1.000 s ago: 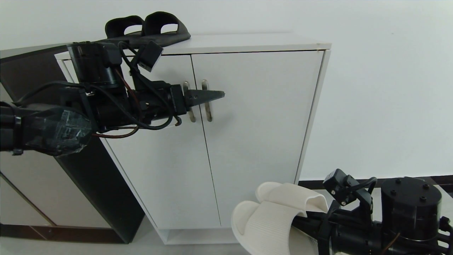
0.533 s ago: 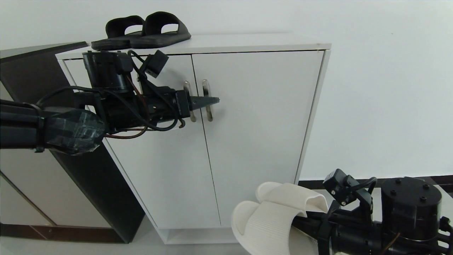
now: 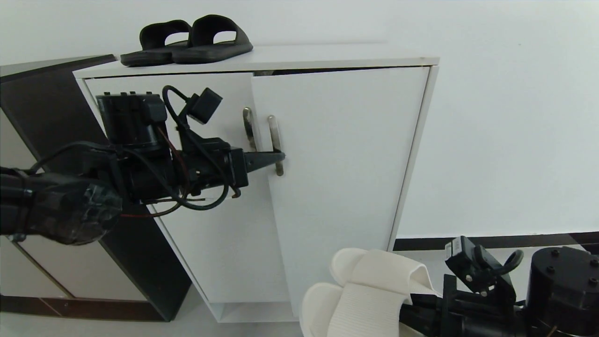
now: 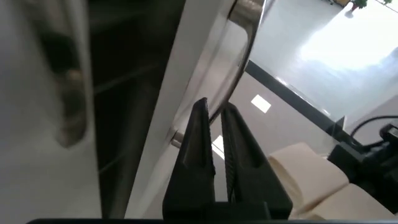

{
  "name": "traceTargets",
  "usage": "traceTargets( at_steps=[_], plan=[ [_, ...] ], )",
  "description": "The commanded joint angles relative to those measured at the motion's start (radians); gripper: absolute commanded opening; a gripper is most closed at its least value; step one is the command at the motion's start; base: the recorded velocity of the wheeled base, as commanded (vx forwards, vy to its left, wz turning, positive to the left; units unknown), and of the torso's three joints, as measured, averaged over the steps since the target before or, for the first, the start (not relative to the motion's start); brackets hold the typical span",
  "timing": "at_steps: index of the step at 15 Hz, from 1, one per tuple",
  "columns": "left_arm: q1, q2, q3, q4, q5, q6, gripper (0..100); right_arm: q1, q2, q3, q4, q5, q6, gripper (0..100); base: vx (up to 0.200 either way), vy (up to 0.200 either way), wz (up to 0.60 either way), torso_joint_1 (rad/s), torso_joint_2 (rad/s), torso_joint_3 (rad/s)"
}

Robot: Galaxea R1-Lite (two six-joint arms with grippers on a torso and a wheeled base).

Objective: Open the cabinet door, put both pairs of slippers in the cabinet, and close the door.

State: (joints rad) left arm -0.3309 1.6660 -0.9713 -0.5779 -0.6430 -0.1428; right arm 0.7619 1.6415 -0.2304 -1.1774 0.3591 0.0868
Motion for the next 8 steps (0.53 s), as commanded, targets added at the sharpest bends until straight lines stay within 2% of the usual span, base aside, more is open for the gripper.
traceTargets(
  at_steps=[1,4,6,8],
  plan=[
    [-0.071,-0.166,0.146,-0.046,0.045,-0.001,0,0.0,-0.006,0.034,-0.01,0.014,-0.025,0,0.0,0.0,0.0,0.0,0.0,0.0],
    [-0.099,-0.249,0.187,-0.043,0.1,-0.004,0,0.0,-0.006,0.04,-0.008,0.018,-0.035,0,0.0,0.0,0.0,0.0,0.0,0.0],
    [-0.099,-0.272,0.215,-0.045,0.112,-0.017,0,0.0,-0.003,0.04,-0.008,0.017,-0.035,0,0.0,0.0,0.0,0.0,0.0,0.0],
    [-0.097,-0.347,0.287,-0.045,0.114,-0.017,0,0.0,-0.002,0.042,-0.008,0.017,-0.035,0,0.0,0.0,0.0,0.0,0.0,0.0]
  ],
)
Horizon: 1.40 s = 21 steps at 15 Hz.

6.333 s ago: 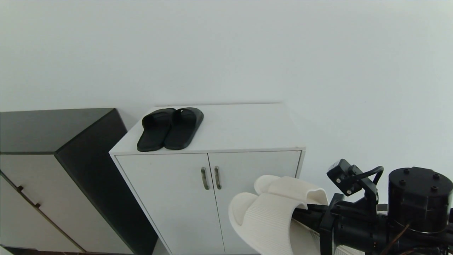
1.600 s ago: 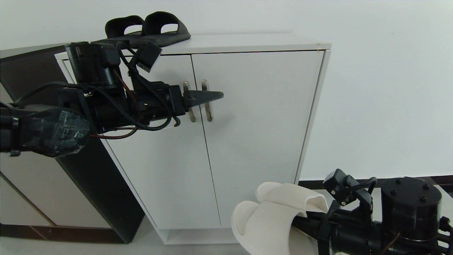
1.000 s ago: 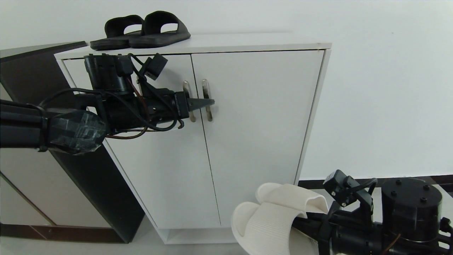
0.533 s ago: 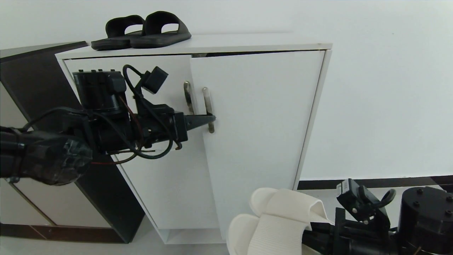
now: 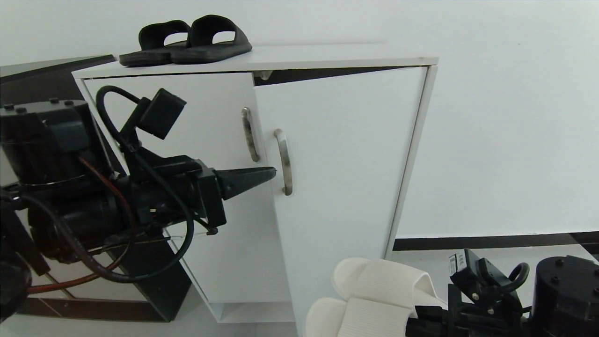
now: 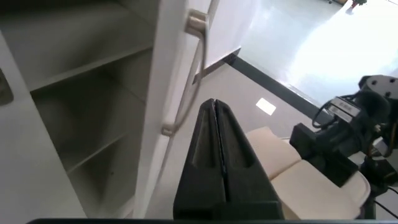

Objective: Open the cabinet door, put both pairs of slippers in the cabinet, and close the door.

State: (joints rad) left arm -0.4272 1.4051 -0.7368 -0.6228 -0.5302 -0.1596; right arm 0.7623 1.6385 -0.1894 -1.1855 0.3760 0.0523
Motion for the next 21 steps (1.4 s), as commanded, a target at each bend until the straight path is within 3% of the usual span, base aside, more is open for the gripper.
traceTargets(
  at_steps=[1,2,3,4,5,6,7,8,9,12,13,14,16,17,18,21],
  plan=[
    [-0.001,-0.118,0.074,0.0,0.004,0.0,0,0.0,-0.002,0.001,0.0,0.0,0.0,0,0.0,0.0,0.0,0.0,0.0,0.0],
    [0.005,-0.137,0.079,0.0,0.036,-0.008,0,0.0,-0.002,0.001,0.0,0.0,0.0,0,0.0,0.0,0.0,0.0,0.0,0.0],
    [0.028,-0.144,0.073,-0.002,0.087,-0.049,0,0.0,-0.002,0.001,0.0,0.001,0.0,0,0.0,0.0,0.0,0.0,0.0,0.0],
    [0.048,-0.146,0.062,-0.003,0.101,-0.084,0,0.0,-0.002,0.001,0.0,0.0,0.0,0,0.0,0.0,0.0,0.0,0.0,0.0],
    [0.104,-0.13,0.017,-0.002,0.101,-0.117,0,0.0,-0.002,-0.001,0.0,0.0,-0.002,0,0.0,0.0,0.0,0.0,0.0,0.0],
    [0.111,-0.124,0.011,-0.002,0.101,-0.117,0,0.0,-0.002,-0.001,0.0,0.0,-0.002,0,0.0,0.0,0.0,0.0,0.0,0.0],
    [0.18,-0.043,-0.065,-0.003,0.099,-0.126,0,0.0,-0.002,-0.001,0.0,-0.002,-0.002,0,0.0,0.0,0.0,0.0,0.0,0.0],
    [0.186,-0.018,-0.087,-0.003,0.098,-0.153,0,0.0,-0.002,-0.001,0.0,-0.002,-0.002,0,0.0,0.0,0.0,0.0,0.0,0.0],
    [0.186,-0.003,-0.099,-0.003,0.098,-0.161,0,0.0,-0.002,-0.001,0.0,-0.002,-0.002,0,0.0,0.0,0.0,0.0,0.0,0.0],
    [0.18,0.112,-0.167,-0.003,0.072,-0.121,0,-0.001,0.003,0.001,0.0,-0.002,-0.002,0,0.0,0.0,0.0,0.0,0.0,0.0],
    [0.18,0.173,-0.204,-0.008,0.029,-0.075,0,0.0,-0.002,-0.001,0.0,-0.002,-0.002,0,0.0,0.0,0.0,0.0,0.0,0.0],
    [0.18,0.219,-0.222,-0.049,-0.011,-0.055,0,0.011,-0.016,-0.002,0.001,-0.003,-0.003,0,0.0,0.0,0.0,0.0,0.0,0.0],
    [0.18,0.314,-0.23,-0.241,-0.108,-0.063,0,0.023,-0.029,-0.004,0.004,-0.003,-0.002,0,0.0,0.0,0.0,0.0,0.0,0.0],
    [0.18,0.353,-0.23,-0.321,-0.12,-0.09,0,0.023,-0.029,-0.004,0.006,-0.005,-0.002,0,0.0,0.0,0.0,0.0,0.0,0.0],
    [0.18,0.371,-0.23,-0.341,-0.122,-0.12,0,0.028,-0.029,-0.004,0.006,-0.005,-0.002,0,0.0,0.0,0.0,0.0,0.0,0.0],
    [0.18,0.391,-0.23,-0.344,-0.137,-0.126,0,0.041,-0.029,-0.004,0.011,-0.006,-0.002,0,0.0,0.0,0.0,0.0,0.0,0.0]
  ],
)
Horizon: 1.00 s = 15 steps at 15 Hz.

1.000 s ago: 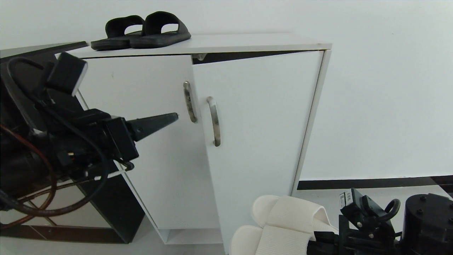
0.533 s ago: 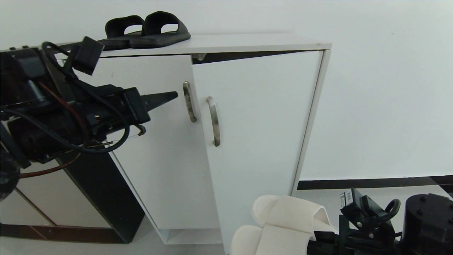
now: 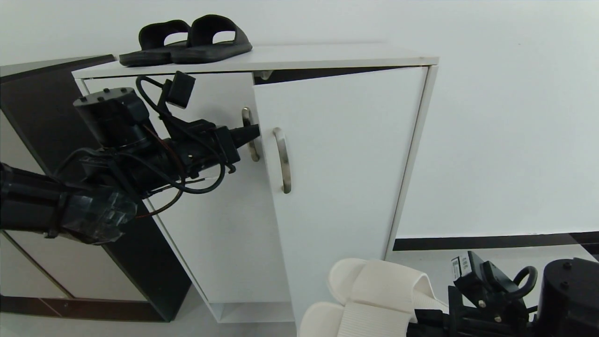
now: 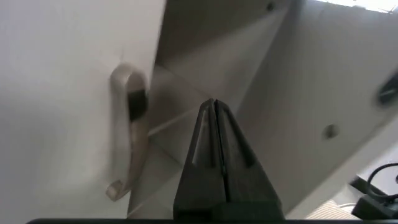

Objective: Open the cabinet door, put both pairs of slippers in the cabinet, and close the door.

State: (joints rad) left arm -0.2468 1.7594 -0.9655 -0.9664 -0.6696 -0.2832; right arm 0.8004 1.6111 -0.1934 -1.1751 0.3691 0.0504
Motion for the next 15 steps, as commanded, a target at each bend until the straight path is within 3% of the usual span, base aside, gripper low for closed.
traceTargets(
  at_steps=[1,6,8,9,10,11,13,15],
  plan=[
    [-0.003,0.038,-0.001,0.0,-0.013,-0.002,0,0.019,-0.008,0.0,0.014,0.001,0.0,0,0.0,0.0,0.0,0.0,0.0,0.0],
    [-0.039,0.035,0.034,-0.003,-0.039,-0.001,0,0.091,-0.106,0.002,0.164,0.001,0.002,0,-0.2,0.0,0.0,0.002,0.0,0.005],
    [-0.129,0.025,0.057,-0.003,-0.039,-0.001,0,0.121,-0.149,0.006,0.227,0.001,0.002,0,-0.2,0.0,0.0,-0.002,0.0,0.002],
    [-0.132,0.025,0.057,-0.003,-0.039,-0.001,0,0.121,-0.151,0.008,0.229,0.001,0.0,0,-0.2,0.0,0.0,0.002,0.01,0.002],
    [-0.212,0.023,0.057,-0.006,-0.041,-0.001,0,0.131,-0.155,0.012,0.236,0.002,0.0,0,-0.2,0.0,0.0,-0.002,0.0,0.002],
    [-0.238,0.017,0.057,-0.008,-0.042,0.001,0,0.131,-0.155,0.012,0.235,0.002,0.0,0,-0.2,0.0,0.0,-0.002,0.0,0.002],
    [-0.247,0.011,0.057,-0.035,-0.042,0.001,0,0.131,-0.155,0.008,0.235,0.001,0.0,0,-0.1,0.0,0.0,0.001,0.0,0.001],
    [-0.212,-0.008,0.077,-0.066,-0.036,-0.002,0,0.131,-0.151,-0.009,0.235,-0.001,0.005,0,0.0,0.0,0.0,0.0,0.0,0.0]
  ],
)
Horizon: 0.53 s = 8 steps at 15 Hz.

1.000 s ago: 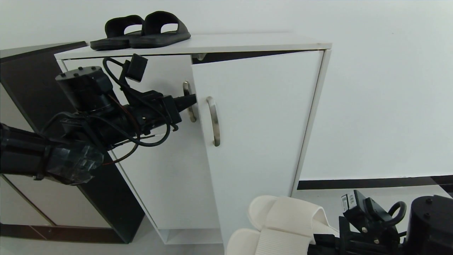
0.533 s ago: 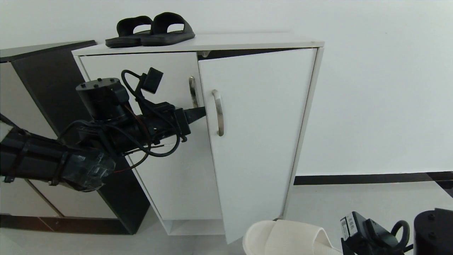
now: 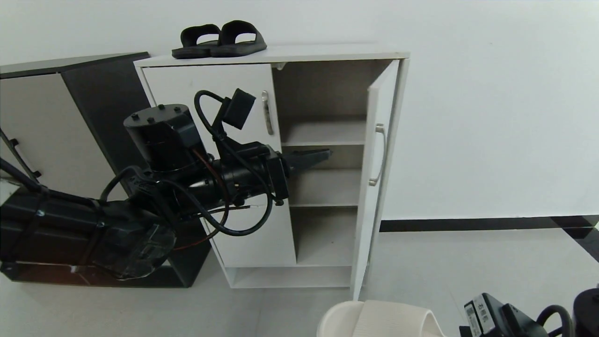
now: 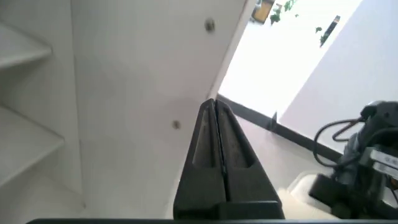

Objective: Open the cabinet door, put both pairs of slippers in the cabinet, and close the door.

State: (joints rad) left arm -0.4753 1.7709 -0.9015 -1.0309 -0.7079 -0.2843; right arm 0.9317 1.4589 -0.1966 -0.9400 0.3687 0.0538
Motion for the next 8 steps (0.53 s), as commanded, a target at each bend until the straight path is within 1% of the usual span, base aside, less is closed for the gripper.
traceTargets(
  at_steps=[1,2,3,5,6,7,8],
  plan=[
    [0.032,-0.045,0.038,-0.002,0.002,-0.003,0,-0.001,0.009,-0.03,0.001,-0.004,0.006,0,0.0,0.0,0.0,0.0,0.0,0.0],
    [0.046,-0.065,0.056,-0.002,0.004,-0.006,0,-0.001,0.023,-0.05,0.001,-0.021,0.009,0,0.0,0.0,0.0,0.0,0.0,0.0],
    [0.066,-0.091,0.072,0.0,0.007,-0.006,0,0.001,0.044,-0.081,0.003,-0.067,0.024,0,0.0,0.0,0.0,0.0,0.0,0.0],
    [0.136,-0.199,0.124,0.005,0.036,-0.007,0,0.079,0.175,-0.233,-0.003,-0.34,0.129,0,0.0,0.0,0.0,0.0,0.0,0.0],
    [0.159,-0.277,0.153,0.023,0.076,-0.007,0,0.105,0.251,-0.325,0.0,-0.479,0.189,0,0.0,0.0,0.0,0.0,0.0,0.0],
    [0.165,-0.367,0.176,0.075,0.143,-0.006,0,0.107,0.328,-0.399,0.0,-0.588,0.208,0,0.0,0.0,0.0,0.0,0.0,0.0],
    [0.165,-0.433,0.188,0.13,0.202,-0.001,0,0.105,0.368,-0.434,0.0,-0.645,0.21,0,0.0,0.0,0.0,0.0,0.0,0.0]
  ],
)
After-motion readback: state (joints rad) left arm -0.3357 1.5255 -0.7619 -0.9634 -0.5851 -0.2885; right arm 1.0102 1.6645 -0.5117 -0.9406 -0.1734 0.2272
